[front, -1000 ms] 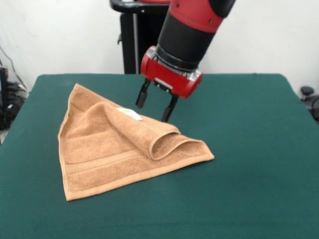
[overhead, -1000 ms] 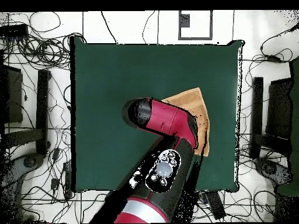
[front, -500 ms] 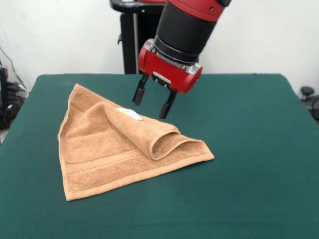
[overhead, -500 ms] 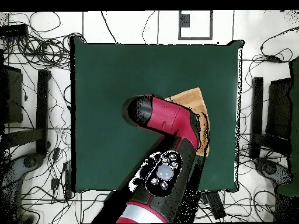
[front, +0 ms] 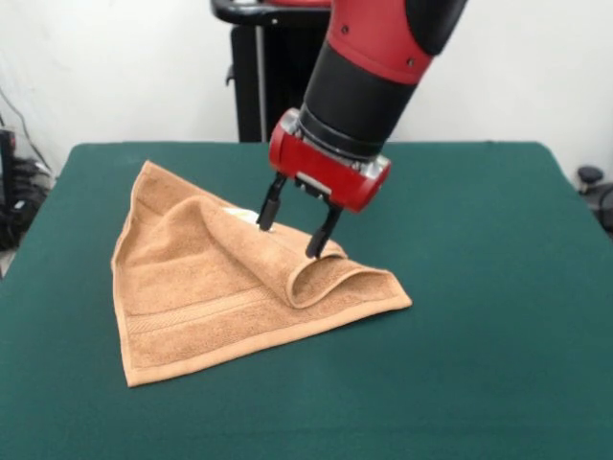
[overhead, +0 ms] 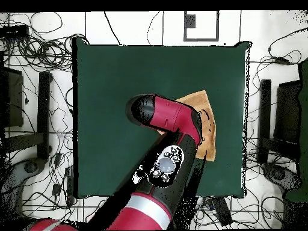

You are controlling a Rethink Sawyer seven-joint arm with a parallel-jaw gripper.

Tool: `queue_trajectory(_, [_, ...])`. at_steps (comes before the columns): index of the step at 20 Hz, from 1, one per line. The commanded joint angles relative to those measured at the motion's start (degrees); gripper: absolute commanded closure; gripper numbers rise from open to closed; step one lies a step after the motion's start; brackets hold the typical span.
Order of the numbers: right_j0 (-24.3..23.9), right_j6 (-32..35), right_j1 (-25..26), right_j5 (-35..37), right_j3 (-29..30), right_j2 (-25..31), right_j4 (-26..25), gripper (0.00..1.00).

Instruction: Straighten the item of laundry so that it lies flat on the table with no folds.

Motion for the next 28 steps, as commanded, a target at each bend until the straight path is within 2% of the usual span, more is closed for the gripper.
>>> queue_trajectory(1, [1.4, 16.4, 6.0, 4.3, -0.8, 5.0, 3.3, 0.0])
queue_trajectory(13, [1.7, 15.1, 5.9, 4.3, 0.2, 5.4, 3.6, 0.0])
queue_trajectory(28, [3.4, 13.9, 6.5, 11.3, -0.6, 1.6, 0.8, 0.0])
